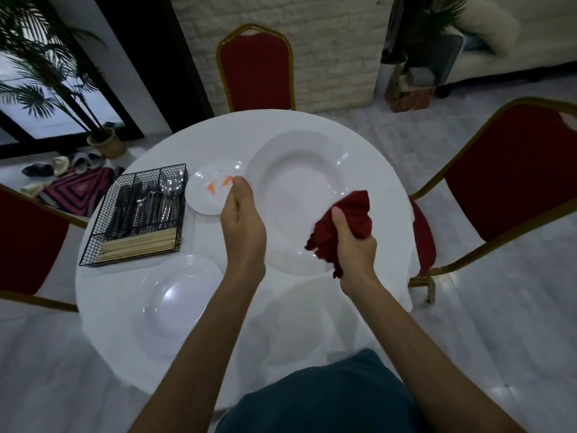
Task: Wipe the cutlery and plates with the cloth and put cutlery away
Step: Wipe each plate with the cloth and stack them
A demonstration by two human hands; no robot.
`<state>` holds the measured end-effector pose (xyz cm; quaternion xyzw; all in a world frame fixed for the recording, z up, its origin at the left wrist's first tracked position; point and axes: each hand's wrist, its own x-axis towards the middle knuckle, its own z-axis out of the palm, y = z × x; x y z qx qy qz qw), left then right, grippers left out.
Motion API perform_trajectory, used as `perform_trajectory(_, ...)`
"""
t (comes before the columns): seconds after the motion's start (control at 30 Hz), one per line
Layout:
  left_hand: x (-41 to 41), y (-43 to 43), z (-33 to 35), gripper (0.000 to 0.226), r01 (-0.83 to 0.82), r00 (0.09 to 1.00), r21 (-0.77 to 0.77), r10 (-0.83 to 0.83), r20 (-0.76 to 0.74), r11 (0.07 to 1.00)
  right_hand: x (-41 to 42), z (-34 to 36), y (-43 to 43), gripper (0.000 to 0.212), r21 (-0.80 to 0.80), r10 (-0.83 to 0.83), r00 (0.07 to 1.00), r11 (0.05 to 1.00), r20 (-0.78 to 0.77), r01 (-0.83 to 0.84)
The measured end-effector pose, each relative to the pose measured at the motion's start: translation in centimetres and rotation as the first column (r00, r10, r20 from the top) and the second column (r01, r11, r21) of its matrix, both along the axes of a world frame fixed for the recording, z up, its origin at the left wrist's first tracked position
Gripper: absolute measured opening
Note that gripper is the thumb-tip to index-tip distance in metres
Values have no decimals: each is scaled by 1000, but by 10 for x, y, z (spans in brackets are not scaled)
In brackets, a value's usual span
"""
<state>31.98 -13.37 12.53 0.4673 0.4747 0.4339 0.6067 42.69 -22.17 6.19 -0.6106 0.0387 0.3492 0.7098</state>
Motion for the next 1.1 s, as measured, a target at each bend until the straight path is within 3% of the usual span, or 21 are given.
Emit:
perform_trajectory(0.07,-10,6,-7,62,90,996,-104,-88,22,990,13,4,-6,29,-24,73,995,997,73,-71)
perform_trajectory(0.13,-23,22,-5,46,172,984,-157,-178,-27,973,32,14,-13,31,-49,178,971,984,162,-172)
perform_trajectory(0.2,-31,32,2,46,318,938,-150,-333,-94,936,50,25,-19,30,-129,343,906,938,248,-320)
perform_trajectory(0.33,-29,37,10,39,576,768,-145,-593,-243,805,73,41,-21,29,-275,633,671,773,386,-572)
perform_trajectory(0.47,-27,32,9,32,640,673,-149,-643,-365,754,73,51,-9,42,-444,789,358,587,499,-677)
perform_trajectory(0.53,-29,27,6,34,614,698,-95,-596,-397,783,70,45,-6,47,-420,761,391,624,518,-659)
perform_trajectory(0.67,-31,29,-4,30,319,900,-17,-309,-307,948,63,19,-9,39,-292,573,647,817,503,-497)
perform_trajectory(0.73,-32,36,-10,30,121,970,-53,-129,-204,991,47,3,-13,33,-190,454,815,891,360,-413)
perform_trajectory(0.8,-34,43,-20,44,-23,992,-88,12,-128,996,23,-8,-18,34,-94,385,910,923,155,-374)
perform_trajectory(0.87,-37,44,-33,37,-50,992,-116,35,-124,992,7,-12,-21,27,-81,379,924,923,46,-375)
perform_trajectory(0.97,-43,39,-48,26,26,981,-168,-58,-187,985,12,-10,-22,19,-65,314,948,948,41,-312)
perform_trajectory(1.03,-49,36,-57,27,70,921,-119,-110,-373,990,19,-10,-21,22,-120,294,940,953,173,-277)
perform_trajectory(1.1,-53,34,-62,41,62,825,-6,-54,-562,998,21,-9,-22,25,-225,332,857,939,395,-260)
